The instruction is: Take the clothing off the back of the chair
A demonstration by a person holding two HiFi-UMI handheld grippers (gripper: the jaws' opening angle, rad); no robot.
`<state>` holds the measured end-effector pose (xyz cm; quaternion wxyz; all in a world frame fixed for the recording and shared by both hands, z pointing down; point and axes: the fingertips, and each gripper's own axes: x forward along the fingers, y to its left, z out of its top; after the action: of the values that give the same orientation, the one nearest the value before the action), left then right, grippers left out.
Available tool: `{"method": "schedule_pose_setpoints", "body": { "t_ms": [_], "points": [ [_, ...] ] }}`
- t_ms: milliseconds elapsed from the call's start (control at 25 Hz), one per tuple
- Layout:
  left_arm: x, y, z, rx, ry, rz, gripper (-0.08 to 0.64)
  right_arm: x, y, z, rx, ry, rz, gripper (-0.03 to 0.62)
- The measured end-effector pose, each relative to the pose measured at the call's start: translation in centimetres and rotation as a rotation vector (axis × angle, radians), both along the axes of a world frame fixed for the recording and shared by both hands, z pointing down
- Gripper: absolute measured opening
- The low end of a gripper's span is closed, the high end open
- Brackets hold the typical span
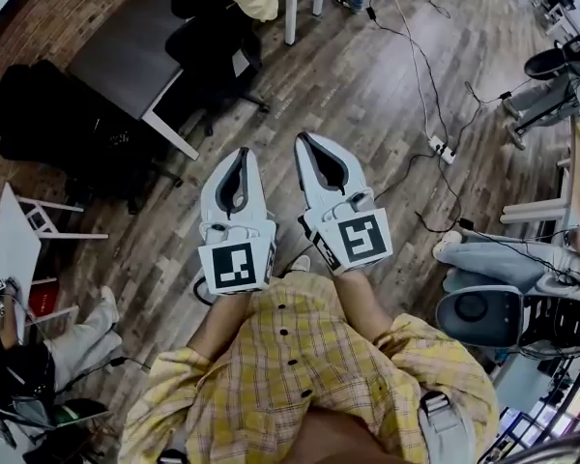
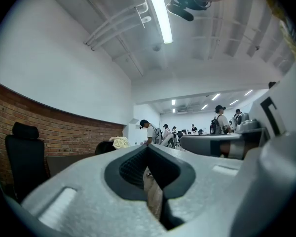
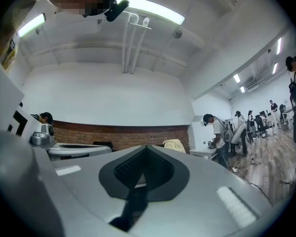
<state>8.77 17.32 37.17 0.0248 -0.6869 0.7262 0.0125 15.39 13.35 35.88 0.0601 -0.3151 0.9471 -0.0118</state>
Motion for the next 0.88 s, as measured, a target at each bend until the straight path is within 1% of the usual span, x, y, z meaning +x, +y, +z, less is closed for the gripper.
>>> {"method": "schedule_pose_setpoints", "body": {
  "t_ms": [240, 320, 480, 640, 880],
  "points": [
    [-3.4, -4.4, 0.2, 0.002, 0.012, 0.001, 0.0, -3.8, -4.3, 0.5, -0.019, 0.004, -0.028, 0.003],
    [-4.9, -6.4, 0.3, -0.001, 0.02, 0.005, 0.0, -5.5, -5.9, 0.3, -0.014, 0.006, -0.035, 0.003],
    [-8.9, -11.4, 0.1, 0.011, 0.029, 0.01, 0.0, -9.9, -10.8, 0.0, -0.012, 0.011, -0.046, 0.003],
    [-12.6, -15.6, -1.0, 0.01, 0.037, 0.02, 0.0, -13.2, -14.7, -1.6, -0.001, 0.008, -0.032, 0.003],
    [-17.2, -19.8, -3.0, 0.01, 0.042, 0.041, 0.0, -17.8, -18.5, -4.3, 0.024, 0.0, -0.004, 0.003]
  ]
}}
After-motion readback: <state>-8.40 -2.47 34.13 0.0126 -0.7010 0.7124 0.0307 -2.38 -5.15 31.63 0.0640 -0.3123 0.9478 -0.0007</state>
